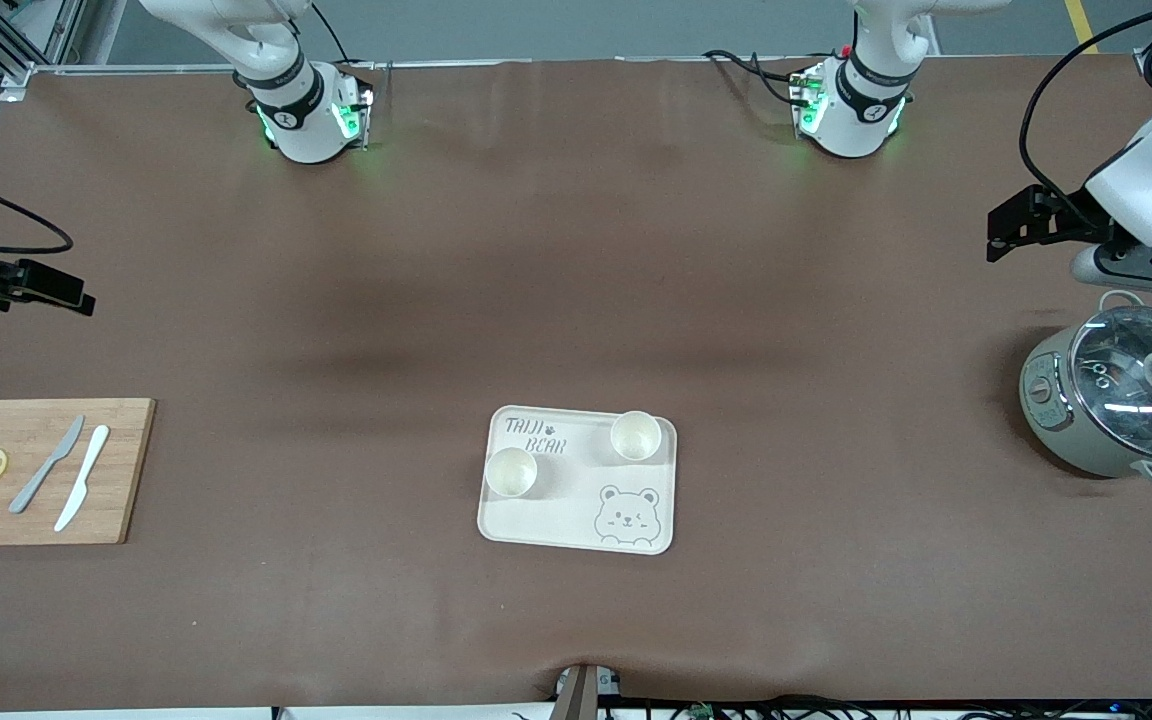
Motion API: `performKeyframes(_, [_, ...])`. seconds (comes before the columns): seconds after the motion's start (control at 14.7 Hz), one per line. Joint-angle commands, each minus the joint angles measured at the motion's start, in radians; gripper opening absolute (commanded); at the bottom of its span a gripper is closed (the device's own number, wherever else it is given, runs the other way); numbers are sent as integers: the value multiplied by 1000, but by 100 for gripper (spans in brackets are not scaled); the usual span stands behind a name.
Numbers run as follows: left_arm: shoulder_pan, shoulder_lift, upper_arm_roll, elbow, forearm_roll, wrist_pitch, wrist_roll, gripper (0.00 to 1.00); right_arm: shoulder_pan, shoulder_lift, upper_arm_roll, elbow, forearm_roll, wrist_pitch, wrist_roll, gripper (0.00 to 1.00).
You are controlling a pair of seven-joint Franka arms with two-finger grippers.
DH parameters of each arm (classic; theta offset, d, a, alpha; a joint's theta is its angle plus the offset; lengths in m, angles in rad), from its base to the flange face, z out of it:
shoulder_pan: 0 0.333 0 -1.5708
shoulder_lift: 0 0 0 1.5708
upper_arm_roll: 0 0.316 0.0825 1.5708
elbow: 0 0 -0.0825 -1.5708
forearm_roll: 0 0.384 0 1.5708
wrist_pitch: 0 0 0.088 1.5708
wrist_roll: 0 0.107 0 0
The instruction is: Place white IKEA cup upright on tray with both arms
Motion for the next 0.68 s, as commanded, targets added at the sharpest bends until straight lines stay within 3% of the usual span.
performKeyframes(0.0, [1, -7, 3, -1, 13, -11, 16, 100, -43, -56, 11, -65, -15, 20, -38, 100])
performKeyframes(0.41, [2, -7, 3, -1, 13, -11, 14, 100, -46, -82, 13, -99, -16, 34, -40, 100])
performKeyframes(0.61, [1, -6, 3, -1, 13, -11, 11, 100, -43, -163, 14, -162, -16, 34, -40, 100])
